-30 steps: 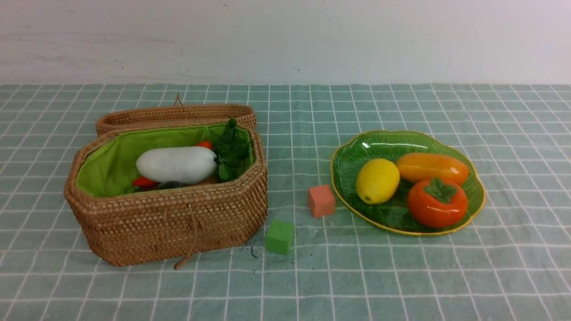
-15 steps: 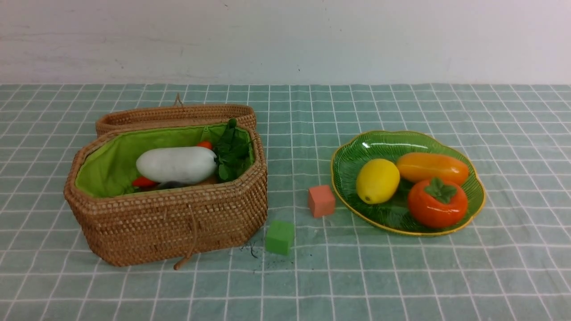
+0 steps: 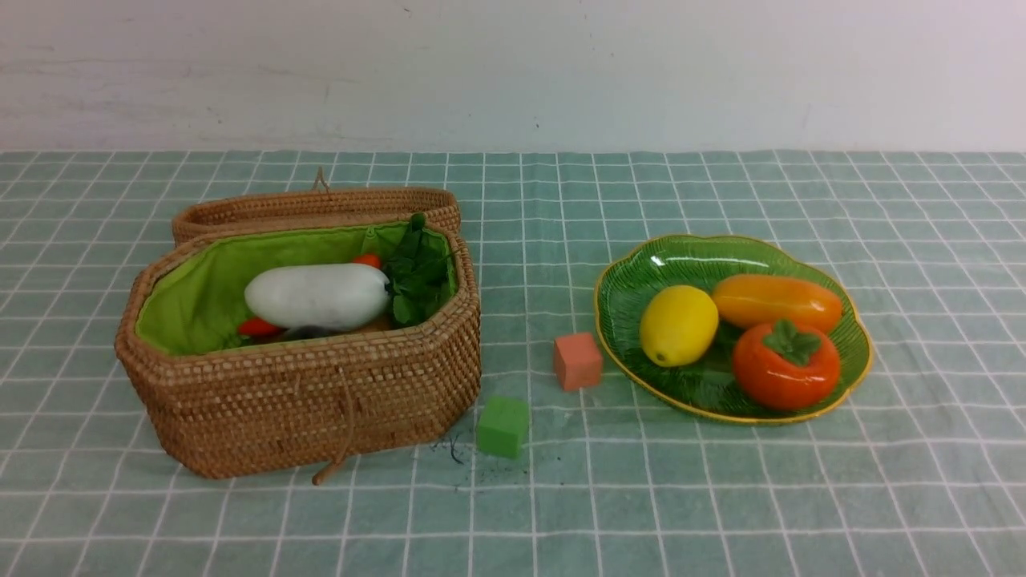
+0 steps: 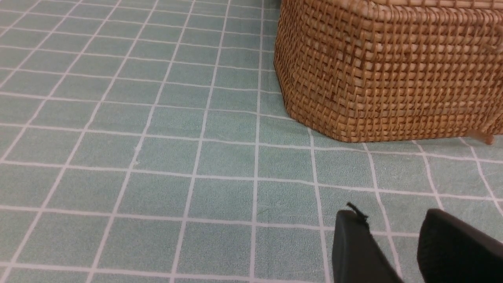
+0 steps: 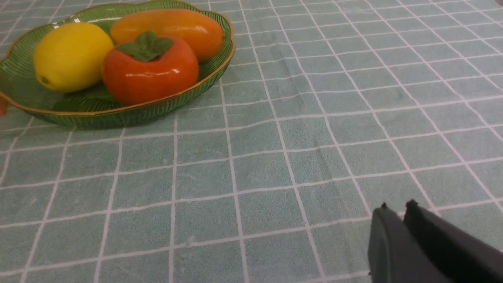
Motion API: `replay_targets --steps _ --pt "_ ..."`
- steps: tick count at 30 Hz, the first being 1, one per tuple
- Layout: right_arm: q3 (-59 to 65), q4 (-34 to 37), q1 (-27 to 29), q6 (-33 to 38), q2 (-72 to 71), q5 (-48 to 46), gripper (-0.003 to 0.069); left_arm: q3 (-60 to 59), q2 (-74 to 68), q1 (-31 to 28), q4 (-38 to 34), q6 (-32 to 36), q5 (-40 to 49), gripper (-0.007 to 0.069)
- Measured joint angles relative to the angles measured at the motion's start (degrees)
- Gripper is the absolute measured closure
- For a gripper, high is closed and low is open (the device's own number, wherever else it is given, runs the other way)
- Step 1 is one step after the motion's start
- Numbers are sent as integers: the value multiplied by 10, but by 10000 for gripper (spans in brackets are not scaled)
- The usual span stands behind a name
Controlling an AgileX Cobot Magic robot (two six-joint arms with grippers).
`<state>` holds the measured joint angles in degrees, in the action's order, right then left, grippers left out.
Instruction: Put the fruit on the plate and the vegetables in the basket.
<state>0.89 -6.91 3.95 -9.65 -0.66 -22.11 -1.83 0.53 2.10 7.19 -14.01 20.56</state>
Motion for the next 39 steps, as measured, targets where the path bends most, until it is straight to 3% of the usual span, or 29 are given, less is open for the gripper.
replay_targets --steps 39 --pt "0 0 0 -2 0 0 550 0 0 0 0 0 0 386"
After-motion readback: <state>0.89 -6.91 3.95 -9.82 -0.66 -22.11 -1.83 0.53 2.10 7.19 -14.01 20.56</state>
